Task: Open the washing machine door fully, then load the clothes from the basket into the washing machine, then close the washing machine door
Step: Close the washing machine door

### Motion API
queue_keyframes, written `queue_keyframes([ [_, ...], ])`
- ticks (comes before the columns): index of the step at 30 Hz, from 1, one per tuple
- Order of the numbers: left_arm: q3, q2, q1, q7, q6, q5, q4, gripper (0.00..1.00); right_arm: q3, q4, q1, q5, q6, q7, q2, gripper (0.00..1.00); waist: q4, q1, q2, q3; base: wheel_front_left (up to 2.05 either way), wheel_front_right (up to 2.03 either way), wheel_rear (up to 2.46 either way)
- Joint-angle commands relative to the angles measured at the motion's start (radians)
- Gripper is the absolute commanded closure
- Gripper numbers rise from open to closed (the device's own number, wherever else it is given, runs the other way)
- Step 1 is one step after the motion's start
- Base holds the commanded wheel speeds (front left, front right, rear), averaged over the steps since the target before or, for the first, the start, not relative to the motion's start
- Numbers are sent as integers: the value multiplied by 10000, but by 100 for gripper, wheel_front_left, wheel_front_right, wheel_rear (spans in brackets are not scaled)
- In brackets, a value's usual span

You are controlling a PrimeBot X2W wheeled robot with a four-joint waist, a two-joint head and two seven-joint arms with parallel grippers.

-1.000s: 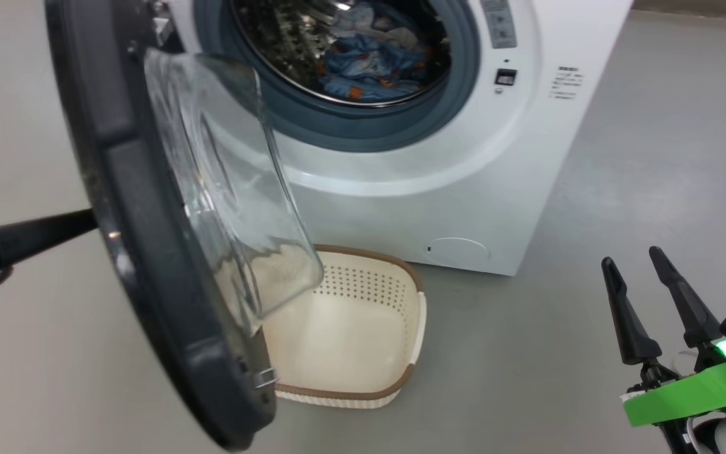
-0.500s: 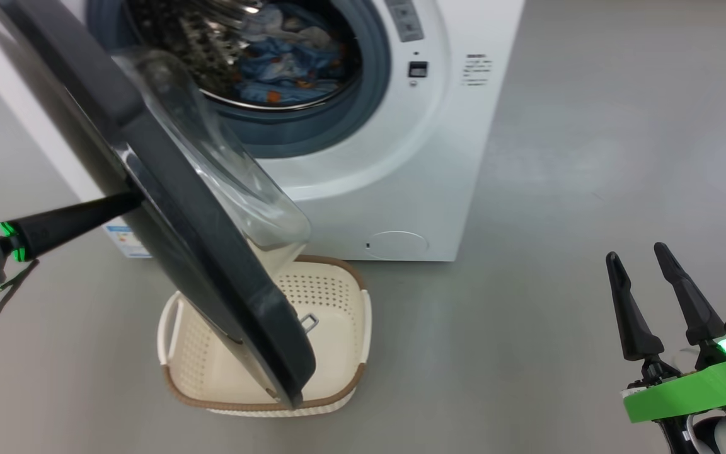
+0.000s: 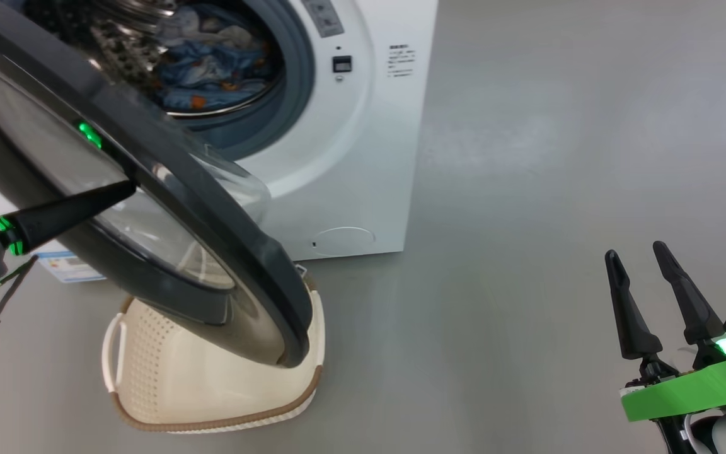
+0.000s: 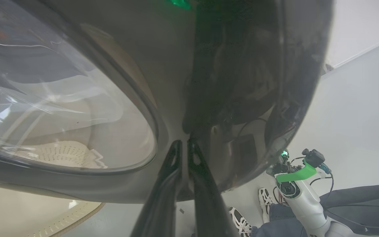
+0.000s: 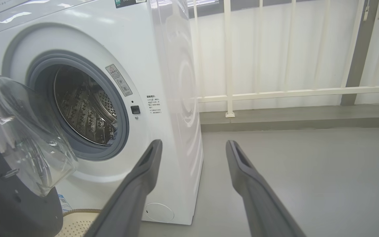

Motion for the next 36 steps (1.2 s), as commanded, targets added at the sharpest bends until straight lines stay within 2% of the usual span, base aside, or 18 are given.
queue_keyframes([
  [1, 396, 448, -405, -134, -58, 86, -148, 100, 79, -278, -9, -147, 46, -78, -118, 0, -248, -1, 0, 67, 0, 0, 0],
  [12, 401, 491, -481, -277, -115, 212, 89, 100, -17, -308, 72, -168, 46, -78, -95, 0, -447, -1, 0, 62, 0, 0, 0],
  [24, 320, 497, -305, -185, -170, 136, 117, 100, 43, -253, 10, -183, 46, -78, -113, 0, 13, -1, 0, -9, 0, 0, 0],
  [36, 667, 483, 314, -659, -210, 129, 200, 100, 92, -243, 47, -176, 46, -78, -165, 0, 456, -1, 0, -82, 0, 0, 0],
])
